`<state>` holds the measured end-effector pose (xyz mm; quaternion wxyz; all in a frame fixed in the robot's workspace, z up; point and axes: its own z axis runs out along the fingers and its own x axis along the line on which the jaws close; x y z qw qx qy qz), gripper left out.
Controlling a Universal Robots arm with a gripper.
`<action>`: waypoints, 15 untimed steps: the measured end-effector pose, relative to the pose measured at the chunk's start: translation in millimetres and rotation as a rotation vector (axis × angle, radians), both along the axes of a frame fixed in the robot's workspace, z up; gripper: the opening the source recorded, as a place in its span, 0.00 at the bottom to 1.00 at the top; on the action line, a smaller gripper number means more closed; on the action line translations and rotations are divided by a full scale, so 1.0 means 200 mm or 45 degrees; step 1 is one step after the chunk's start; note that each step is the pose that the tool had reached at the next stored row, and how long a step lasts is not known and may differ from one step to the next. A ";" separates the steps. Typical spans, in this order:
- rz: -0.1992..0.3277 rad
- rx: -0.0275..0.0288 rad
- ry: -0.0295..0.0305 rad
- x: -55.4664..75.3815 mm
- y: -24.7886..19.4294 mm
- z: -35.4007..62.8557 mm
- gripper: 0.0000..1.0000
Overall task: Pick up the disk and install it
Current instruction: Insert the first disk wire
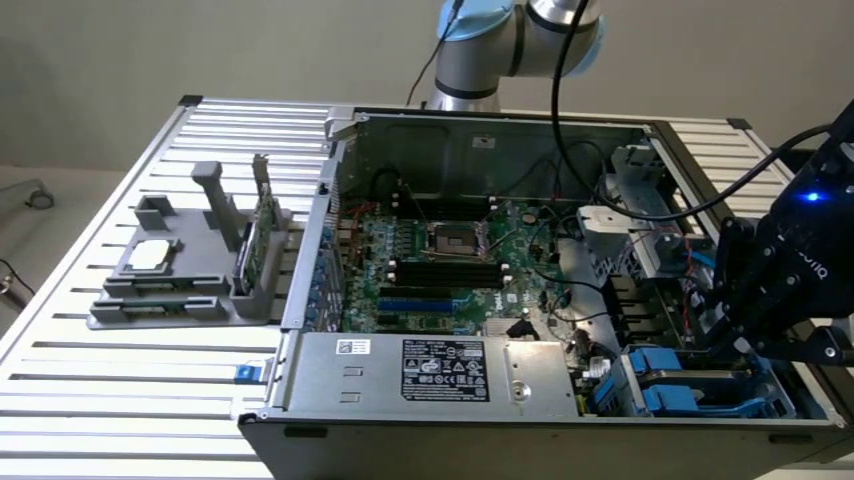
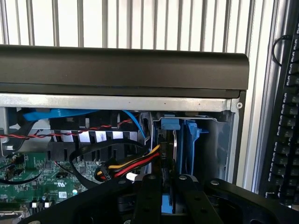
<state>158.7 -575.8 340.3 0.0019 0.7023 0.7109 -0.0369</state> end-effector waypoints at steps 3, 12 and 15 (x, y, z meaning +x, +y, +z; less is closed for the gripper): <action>-0.003 0.0000 0.0007 0.00 0.000 0.000 0.16; -0.013 0.0002 0.0046 0.00 0.000 0.014 0.16; -0.018 0.0003 0.0057 0.00 0.000 0.019 0.16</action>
